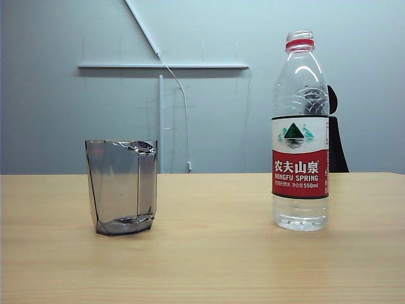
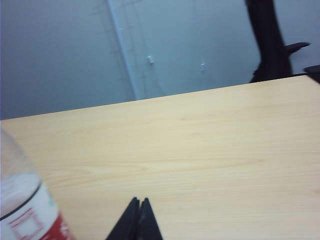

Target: Pick up the mineral water bottle on the table and pour water into the mug until it's half full.

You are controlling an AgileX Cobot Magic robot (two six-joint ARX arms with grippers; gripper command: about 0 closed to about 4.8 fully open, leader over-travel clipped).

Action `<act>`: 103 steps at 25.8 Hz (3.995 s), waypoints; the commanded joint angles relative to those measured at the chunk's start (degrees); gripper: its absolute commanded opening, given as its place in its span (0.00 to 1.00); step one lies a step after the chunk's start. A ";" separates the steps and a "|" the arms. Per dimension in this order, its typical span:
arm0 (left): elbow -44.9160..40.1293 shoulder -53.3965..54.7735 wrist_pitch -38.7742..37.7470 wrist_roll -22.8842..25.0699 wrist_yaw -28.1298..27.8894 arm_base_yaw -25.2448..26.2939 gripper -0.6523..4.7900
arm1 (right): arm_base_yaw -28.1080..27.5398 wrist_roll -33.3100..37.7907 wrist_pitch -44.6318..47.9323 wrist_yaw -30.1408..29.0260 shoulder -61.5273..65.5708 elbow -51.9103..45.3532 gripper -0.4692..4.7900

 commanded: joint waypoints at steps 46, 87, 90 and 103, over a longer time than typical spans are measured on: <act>0.15 4.70 0.79 -0.17 0.24 -33.42 0.12 | 21.35 -6.73 48.98 0.24 60.52 0.11 1.00; 0.15 4.57 0.79 -0.17 0.24 -33.40 0.12 | 21.29 -6.71 65.64 -2.14 89.05 13.25 0.72; 0.15 4.26 0.76 -0.17 0.24 -33.40 0.12 | 21.29 -6.71 67.78 -2.60 89.00 13.25 0.72; 0.15 0.28 0.76 -0.17 0.28 -32.41 0.12 | 21.90 -10.38 55.21 -10.19 83.82 21.20 0.72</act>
